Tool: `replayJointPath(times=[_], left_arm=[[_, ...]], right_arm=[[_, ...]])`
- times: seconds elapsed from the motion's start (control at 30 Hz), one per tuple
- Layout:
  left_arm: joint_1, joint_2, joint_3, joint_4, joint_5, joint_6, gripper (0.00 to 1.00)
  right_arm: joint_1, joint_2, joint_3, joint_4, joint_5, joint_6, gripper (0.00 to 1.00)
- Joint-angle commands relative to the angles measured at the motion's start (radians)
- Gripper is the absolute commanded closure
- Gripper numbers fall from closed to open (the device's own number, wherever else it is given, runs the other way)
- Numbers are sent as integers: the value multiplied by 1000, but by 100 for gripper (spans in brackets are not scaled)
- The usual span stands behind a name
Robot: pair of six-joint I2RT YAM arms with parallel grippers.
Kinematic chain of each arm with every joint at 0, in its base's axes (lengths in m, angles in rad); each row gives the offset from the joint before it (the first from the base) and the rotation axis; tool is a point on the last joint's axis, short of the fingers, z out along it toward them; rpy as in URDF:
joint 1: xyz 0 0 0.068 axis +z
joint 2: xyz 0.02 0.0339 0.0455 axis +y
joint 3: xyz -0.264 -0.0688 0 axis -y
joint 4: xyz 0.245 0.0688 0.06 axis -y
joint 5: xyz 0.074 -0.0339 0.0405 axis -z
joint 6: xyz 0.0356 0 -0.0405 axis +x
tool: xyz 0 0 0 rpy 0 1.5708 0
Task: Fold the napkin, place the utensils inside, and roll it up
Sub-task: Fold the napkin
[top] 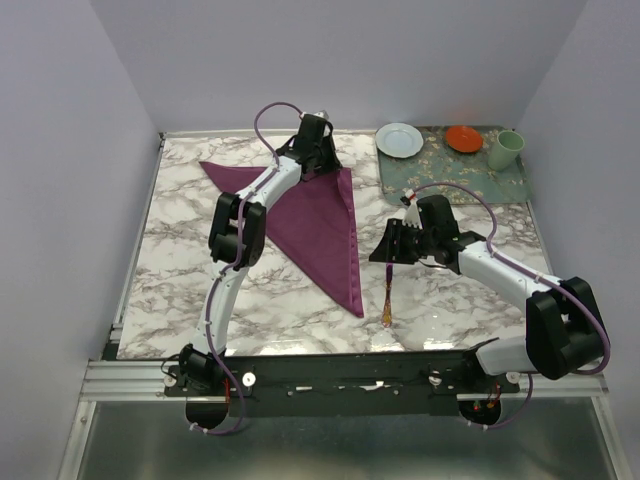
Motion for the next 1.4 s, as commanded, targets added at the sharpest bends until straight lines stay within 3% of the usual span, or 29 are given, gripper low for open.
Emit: replayJointPath(times=[0.0,1.37], left_arm=[[-11,25,37,10,31,-20,100],[3,99,120,8,-18,-69,96]], right_arm=[[-6,14,-9,-14,18,-14,46],[-10,38,-27,-3,6,-24,46]])
